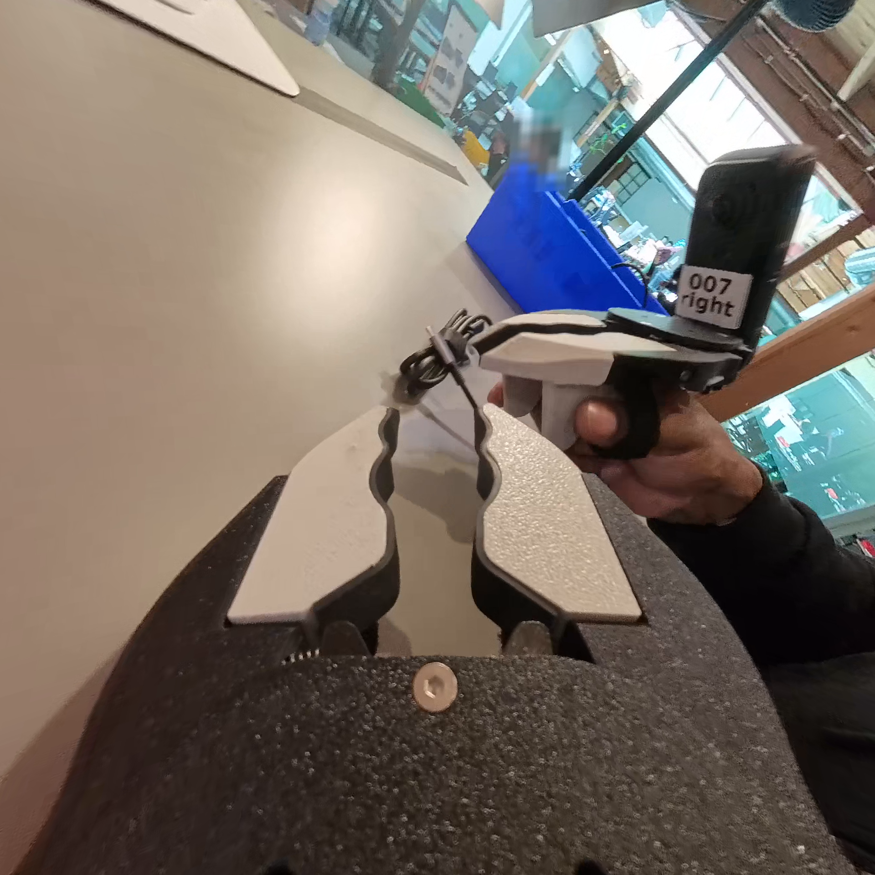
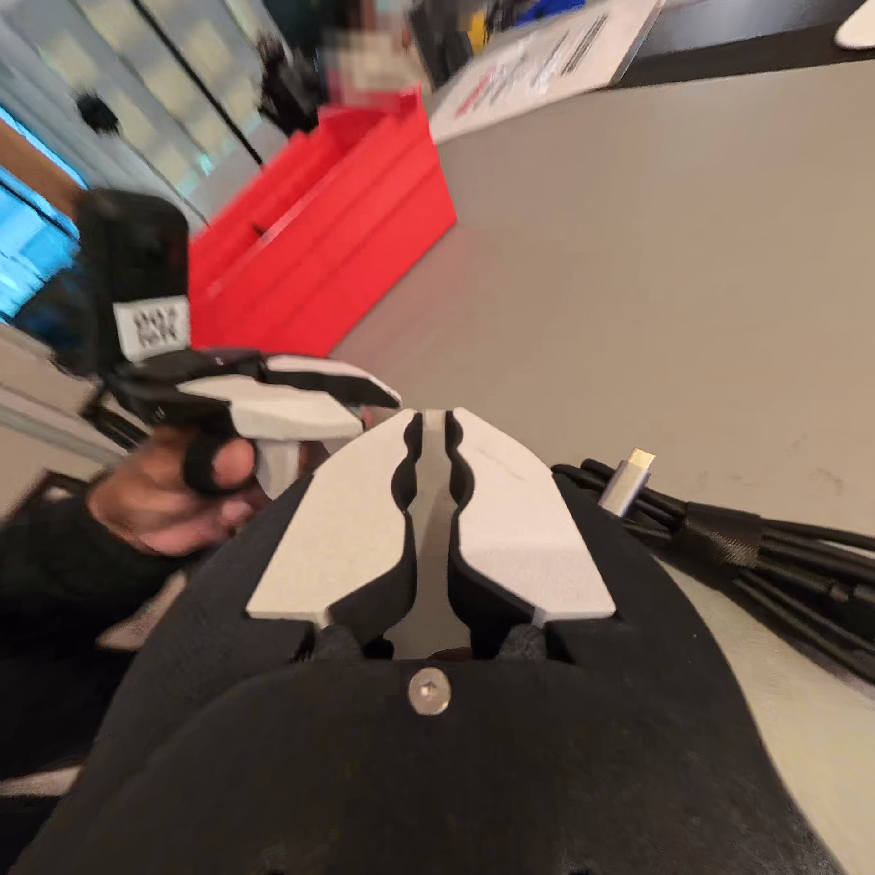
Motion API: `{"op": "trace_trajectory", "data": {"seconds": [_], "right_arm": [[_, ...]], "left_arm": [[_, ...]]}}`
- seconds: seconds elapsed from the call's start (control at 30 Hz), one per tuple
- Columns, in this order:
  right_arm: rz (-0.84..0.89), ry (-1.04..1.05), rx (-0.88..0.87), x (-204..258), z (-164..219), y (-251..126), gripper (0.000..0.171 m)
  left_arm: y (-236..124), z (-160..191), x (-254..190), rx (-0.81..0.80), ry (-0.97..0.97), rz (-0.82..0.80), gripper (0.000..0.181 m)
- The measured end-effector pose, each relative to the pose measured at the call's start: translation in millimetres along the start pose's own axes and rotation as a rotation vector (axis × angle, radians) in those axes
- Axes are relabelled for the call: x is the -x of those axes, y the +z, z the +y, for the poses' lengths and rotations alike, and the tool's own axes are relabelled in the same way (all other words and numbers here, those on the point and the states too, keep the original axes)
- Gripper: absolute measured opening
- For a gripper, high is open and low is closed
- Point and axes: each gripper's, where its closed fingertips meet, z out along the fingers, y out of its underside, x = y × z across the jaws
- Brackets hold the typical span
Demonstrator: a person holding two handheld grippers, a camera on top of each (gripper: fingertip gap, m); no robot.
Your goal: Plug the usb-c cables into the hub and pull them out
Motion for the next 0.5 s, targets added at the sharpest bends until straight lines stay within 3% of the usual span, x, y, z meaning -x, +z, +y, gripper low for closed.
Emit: {"op": "trace_trajectory", "data": {"seconds": [0.03,0.17,0.27,0.5], "right_arm": [[-0.016,0.068,-0.053,1,-6,-3,0.009],[-0.058,0.320,-0.234,3,-24,-12,0.009],[-0.100,0.481,-0.336,6,-32,-16,0.009],[-0.192,0.694,-0.425,10,-34,-16,0.009]], "left_arm": [[3,-2,-5,-0.015,0.017,0.021,0.032],[16,-10,-24,-0.080,0.098,0.059,0.031],[21,-24,-28,-0.180,0.205,-0.001,0.031],[27,-41,-39,-0.311,0.462,-0.137,0.026]]}}
